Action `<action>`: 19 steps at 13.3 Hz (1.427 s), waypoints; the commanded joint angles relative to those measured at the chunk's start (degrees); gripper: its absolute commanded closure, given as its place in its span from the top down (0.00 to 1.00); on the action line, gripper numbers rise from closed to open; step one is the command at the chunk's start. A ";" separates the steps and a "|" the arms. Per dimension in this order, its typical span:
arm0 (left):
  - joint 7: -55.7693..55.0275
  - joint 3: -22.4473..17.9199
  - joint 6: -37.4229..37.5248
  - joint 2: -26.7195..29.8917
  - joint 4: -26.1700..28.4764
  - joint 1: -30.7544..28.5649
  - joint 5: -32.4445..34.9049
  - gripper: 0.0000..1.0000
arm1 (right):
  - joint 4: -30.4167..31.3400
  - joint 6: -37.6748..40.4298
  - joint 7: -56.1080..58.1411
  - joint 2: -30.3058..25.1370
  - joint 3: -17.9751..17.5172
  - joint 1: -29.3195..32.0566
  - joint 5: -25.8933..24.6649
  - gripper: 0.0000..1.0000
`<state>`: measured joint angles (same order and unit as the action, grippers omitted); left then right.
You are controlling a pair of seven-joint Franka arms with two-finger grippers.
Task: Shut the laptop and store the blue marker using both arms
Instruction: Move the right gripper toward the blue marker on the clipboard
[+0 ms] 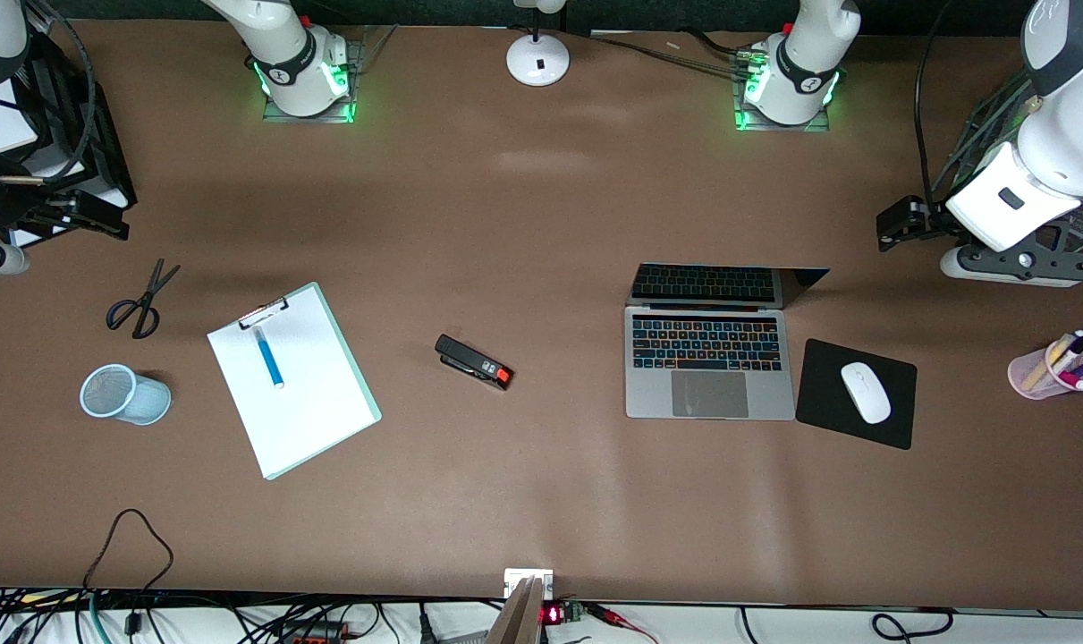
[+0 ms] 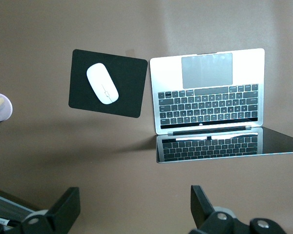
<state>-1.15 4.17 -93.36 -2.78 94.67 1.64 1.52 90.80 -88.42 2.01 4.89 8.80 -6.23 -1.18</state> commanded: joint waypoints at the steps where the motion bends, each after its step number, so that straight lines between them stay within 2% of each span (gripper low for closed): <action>1: -0.34 0.22 0.98 0.32 -0.37 -0.23 1.21 1.00 | -1.06 0.44 -0.52 0.38 -0.10 0.16 0.04 1.00; 4: -0.34 0.22 1.07 0.23 -0.54 -0.23 1.21 1.00 | -1.50 -0.08 -0.43 0.73 -0.01 0.34 0.04 1.00; 9: 0.01 0.14 1.07 -1.79 -1.42 -1.37 0.24 1.00 | -1.59 -1.66 -0.78 4.42 0.08 0.25 0.03 1.00; 12: 0.53 0.14 1.77 -4.94 -7.11 -1.55 1.12 1.00 | -1.41 -4.30 -0.78 6.26 -0.18 -2.29 0.12 1.00; 15: 0.36 0.31 2.48 -5.39 -7.66 -1.46 1.03 1.00 | -1.50 -3.69 -0.26 9.07 -0.18 -2.65 0.65 1.00; 16: 0.27 0.57 2.74 -5.65 -7.22 -1.29 1.03 0.91 | -1.50 -4.21 -0.08 10.39 -0.18 -2.65 2.04 1.00; 17: 0.19 0.84 4.83 -5.57 -7.31 -1.20 1.03 0.67 | -1.59 -4.30 0.09 12.05 -0.18 -2.65 3.02 1.00; 18: 0.36 0.93 5.55 -5.57 -7.31 -1.55 0.25 0.54 | -1.59 -4.39 0.10 13.98 -0.27 -2.91 3.11 1.00; 19: 0.80 0.84 6.34 -5.57 -7.22 -1.72 0.24 0.35 | -1.67 -5.18 0.10 15.83 -0.27 -4.22 2.68 1.00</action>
<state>-1.10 4.71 -89.67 -7.50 89.39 0.32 1.51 90.61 -93.08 2.08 16.91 8.46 -9.11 0.93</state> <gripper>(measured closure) 0.141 0.000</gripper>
